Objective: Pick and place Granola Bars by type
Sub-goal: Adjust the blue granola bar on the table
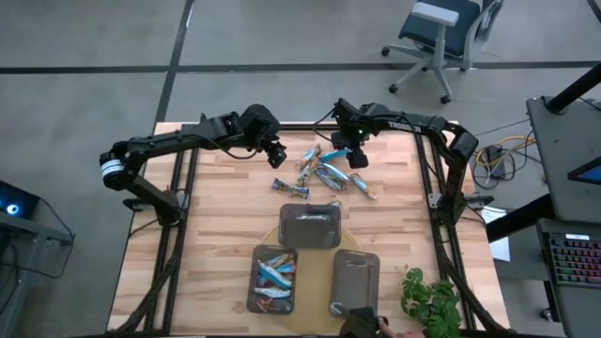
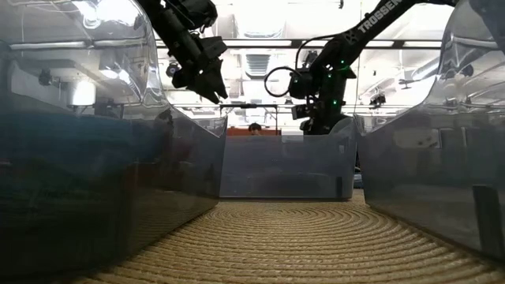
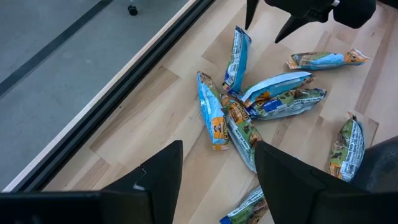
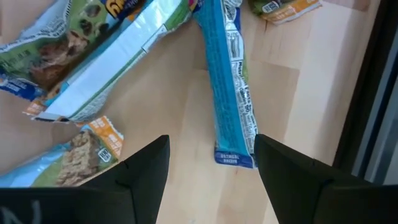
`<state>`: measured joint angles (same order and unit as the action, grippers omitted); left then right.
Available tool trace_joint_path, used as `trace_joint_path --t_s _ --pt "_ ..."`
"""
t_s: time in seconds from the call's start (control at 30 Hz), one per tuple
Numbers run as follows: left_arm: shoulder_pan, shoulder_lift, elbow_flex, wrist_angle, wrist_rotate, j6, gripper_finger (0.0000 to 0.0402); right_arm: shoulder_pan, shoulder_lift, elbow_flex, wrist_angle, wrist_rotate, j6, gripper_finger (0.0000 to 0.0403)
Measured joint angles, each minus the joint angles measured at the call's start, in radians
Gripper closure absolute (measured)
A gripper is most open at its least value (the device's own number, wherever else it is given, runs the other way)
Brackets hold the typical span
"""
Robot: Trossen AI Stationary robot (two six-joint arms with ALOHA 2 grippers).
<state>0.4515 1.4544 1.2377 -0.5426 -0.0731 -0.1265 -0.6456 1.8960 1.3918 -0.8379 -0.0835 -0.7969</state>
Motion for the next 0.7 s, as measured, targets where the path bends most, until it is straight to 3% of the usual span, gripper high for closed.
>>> trace_joint_path --t_s 0.4,0.7 --pt "0.0 0.0 0.0 0.0 0.0 0.002 0.0219 0.004 0.0 -0.002 -0.002 -0.004 -0.035 0.0177" --pt "0.0 0.0 0.0 0.0 0.0 0.0 0.0219 0.004 0.0 -0.006 -0.042 -0.003 0.048 0.0177"
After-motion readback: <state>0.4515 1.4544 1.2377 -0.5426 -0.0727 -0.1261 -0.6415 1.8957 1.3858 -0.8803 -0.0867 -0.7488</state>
